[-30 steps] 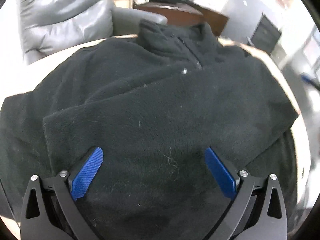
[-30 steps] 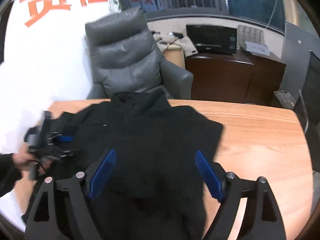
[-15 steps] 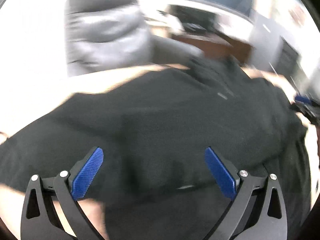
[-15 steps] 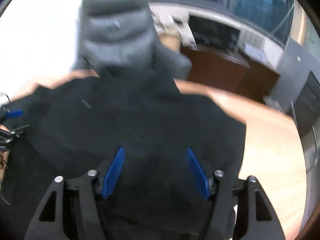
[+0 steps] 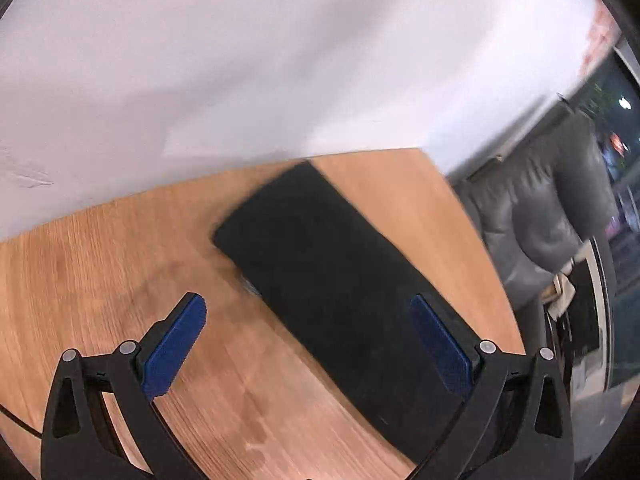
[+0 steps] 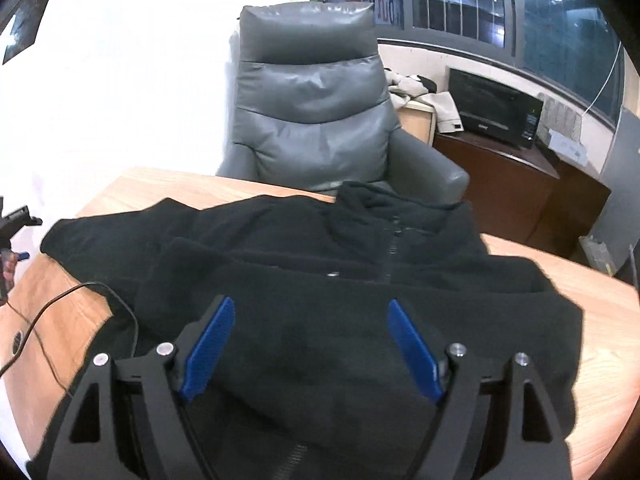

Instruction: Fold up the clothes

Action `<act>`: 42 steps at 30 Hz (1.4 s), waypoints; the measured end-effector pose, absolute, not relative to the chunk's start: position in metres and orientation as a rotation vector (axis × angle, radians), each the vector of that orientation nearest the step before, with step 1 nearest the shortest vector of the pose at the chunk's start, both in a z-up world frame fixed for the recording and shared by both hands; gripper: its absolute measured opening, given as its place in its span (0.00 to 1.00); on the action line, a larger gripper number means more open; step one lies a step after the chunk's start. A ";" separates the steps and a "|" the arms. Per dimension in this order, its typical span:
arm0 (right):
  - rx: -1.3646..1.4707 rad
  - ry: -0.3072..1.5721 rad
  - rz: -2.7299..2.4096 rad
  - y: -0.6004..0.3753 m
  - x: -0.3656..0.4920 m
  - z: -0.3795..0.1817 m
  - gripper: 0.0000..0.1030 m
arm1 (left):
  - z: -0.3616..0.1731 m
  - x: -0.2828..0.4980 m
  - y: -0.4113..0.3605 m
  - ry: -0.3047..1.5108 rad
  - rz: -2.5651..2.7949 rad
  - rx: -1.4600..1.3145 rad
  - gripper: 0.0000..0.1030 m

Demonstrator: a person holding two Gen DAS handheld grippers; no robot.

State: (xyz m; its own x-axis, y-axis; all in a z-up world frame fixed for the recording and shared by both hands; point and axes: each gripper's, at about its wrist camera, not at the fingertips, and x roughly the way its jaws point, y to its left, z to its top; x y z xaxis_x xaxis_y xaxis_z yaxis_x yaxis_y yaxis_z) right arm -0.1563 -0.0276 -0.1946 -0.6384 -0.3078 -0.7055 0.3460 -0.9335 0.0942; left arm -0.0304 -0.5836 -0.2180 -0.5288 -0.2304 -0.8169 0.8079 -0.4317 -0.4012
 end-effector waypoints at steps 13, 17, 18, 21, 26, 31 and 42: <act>1.114 0.101 -2.477 -0.067 -0.144 -0.204 0.80 | -0.236 -0.038 -0.611 1.134 -1.978 0.935 0.98; 1.117 0.094 -2.465 -0.070 -0.138 -0.207 0.80 | -0.231 -0.034 -0.606 1.088 -1.999 0.965 0.36; 1.122 0.089 -2.464 -0.070 -0.137 -0.209 0.80 | -0.231 -0.032 -0.604 1.078 -1.993 0.984 0.22; 1.130 0.047 -2.469 -0.063 -0.133 -0.211 0.80 | -0.222 -0.027 -0.589 1.049 -2.026 0.997 0.10; 1.111 -0.002 -2.503 -0.043 -0.123 -0.209 0.80 | -0.160 -0.024 -0.526 0.983 -2.251 0.893 0.08; 1.077 -0.078 -2.557 -0.009 -0.110 -0.199 0.80 | -0.090 -0.033 -0.426 0.937 -2.530 0.841 0.08; 0.840 -0.334 -2.675 0.120 -0.049 -0.131 0.80 | -0.047 -0.086 -0.053 0.863 -3.065 1.328 0.08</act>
State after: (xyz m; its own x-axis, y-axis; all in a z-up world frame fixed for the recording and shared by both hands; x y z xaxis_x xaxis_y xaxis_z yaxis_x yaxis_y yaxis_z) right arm -0.0493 0.1199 -0.1312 -0.7774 -0.3650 -0.5123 0.2277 -0.9225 0.3118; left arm -0.0857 -0.0531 -0.0468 -0.6636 0.4578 -0.5917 -0.0819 -0.8306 -0.5508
